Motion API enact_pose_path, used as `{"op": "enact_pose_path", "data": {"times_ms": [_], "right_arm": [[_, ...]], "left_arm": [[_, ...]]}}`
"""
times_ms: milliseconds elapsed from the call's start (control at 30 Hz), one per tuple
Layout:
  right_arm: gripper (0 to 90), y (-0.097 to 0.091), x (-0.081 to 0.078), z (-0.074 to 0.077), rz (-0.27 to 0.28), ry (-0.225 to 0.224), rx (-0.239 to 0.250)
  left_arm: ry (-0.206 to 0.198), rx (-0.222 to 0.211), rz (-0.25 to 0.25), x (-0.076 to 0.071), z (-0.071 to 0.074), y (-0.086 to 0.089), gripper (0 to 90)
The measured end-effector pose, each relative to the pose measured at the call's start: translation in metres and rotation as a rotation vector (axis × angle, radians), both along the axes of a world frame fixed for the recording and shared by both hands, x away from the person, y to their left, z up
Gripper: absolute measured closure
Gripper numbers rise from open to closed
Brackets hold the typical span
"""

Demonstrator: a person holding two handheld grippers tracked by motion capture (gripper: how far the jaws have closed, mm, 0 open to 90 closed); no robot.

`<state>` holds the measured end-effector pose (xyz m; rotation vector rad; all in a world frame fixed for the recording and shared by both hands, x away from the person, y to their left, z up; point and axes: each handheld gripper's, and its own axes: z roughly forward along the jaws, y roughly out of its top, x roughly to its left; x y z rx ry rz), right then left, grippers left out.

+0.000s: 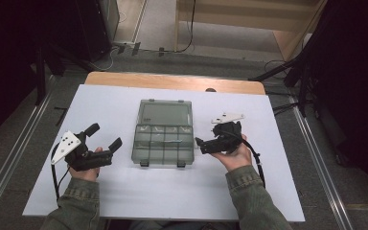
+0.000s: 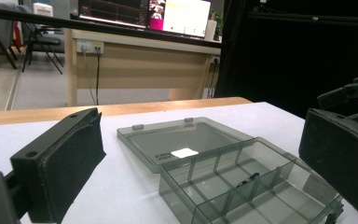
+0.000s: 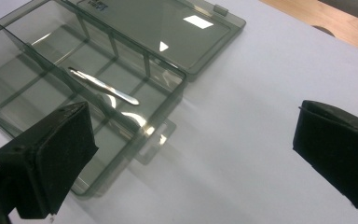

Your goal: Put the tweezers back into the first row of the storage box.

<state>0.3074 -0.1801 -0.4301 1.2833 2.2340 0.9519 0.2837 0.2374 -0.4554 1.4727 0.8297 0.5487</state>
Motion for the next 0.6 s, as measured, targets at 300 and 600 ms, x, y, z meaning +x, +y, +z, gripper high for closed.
{"op": "enact_pose_path", "data": {"times_ms": [300, 600], "right_arm": [[0.0, -0.021, -0.019, -0.011, -0.029, -0.008, 0.031], [0.0, -0.037, -0.041, -0.021, -0.075, -0.04, 0.096]], "left_arm": [[0.0, -0.001, 0.001, 0.0, 0.0, 0.0, 0.0], [0.001, 0.001, 0.002, -0.001, 0.0, 0.0, 0.0]]}}
